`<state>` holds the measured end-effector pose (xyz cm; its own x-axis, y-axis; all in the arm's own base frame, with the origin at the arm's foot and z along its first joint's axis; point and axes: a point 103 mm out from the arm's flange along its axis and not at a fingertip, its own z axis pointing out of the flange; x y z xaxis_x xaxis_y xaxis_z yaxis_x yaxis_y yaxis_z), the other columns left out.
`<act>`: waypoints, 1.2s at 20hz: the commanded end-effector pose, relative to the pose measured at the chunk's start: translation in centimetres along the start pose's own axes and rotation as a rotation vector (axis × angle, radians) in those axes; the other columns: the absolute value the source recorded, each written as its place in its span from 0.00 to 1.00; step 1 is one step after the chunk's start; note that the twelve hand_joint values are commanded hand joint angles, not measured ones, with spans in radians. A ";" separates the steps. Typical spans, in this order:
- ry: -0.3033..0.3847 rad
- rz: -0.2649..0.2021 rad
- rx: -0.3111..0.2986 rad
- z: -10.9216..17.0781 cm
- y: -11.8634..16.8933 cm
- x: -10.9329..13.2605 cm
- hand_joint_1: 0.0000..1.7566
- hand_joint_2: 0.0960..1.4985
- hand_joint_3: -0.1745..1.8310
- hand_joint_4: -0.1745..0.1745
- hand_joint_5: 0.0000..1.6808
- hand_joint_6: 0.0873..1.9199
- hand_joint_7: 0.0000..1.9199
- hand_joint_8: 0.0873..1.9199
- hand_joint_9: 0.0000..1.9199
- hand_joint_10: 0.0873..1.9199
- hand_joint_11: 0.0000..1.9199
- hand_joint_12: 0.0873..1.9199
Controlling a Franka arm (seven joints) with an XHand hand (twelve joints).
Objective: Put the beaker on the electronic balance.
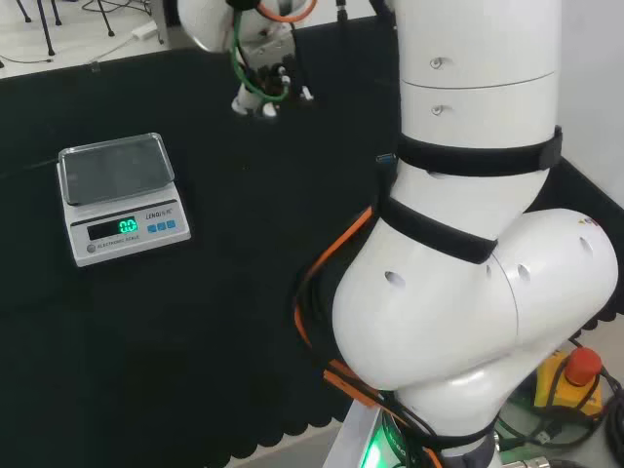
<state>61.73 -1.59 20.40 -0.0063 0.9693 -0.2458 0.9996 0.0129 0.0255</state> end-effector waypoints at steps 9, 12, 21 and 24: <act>0.018 -0.299 -0.014 -3.7 2.4 19.9 0.80 0.35 0.64 0.13 0.53 0.78 0.45 0.77 0.62 0.62 0.69 0.40; 0.017 -0.343 0.001 -3.7 1.5 22.1 0.80 0.34 0.64 0.13 0.54 0.78 0.45 0.77 0.62 0.62 0.69 0.40; -0.013 -0.426 0.065 -2.8 -1.5 24.4 0.80 0.33 0.65 0.11 0.55 0.77 0.45 0.77 0.63 0.61 0.69 0.39; -0.014 -0.425 0.078 -2.4 -1.5 24.6 0.80 0.33 0.65 0.12 0.55 0.76 0.46 0.77 0.63 0.60 0.69 0.39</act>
<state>60.21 22.44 17.24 -0.4104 0.8823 -0.2304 0.9114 0.3887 -0.1351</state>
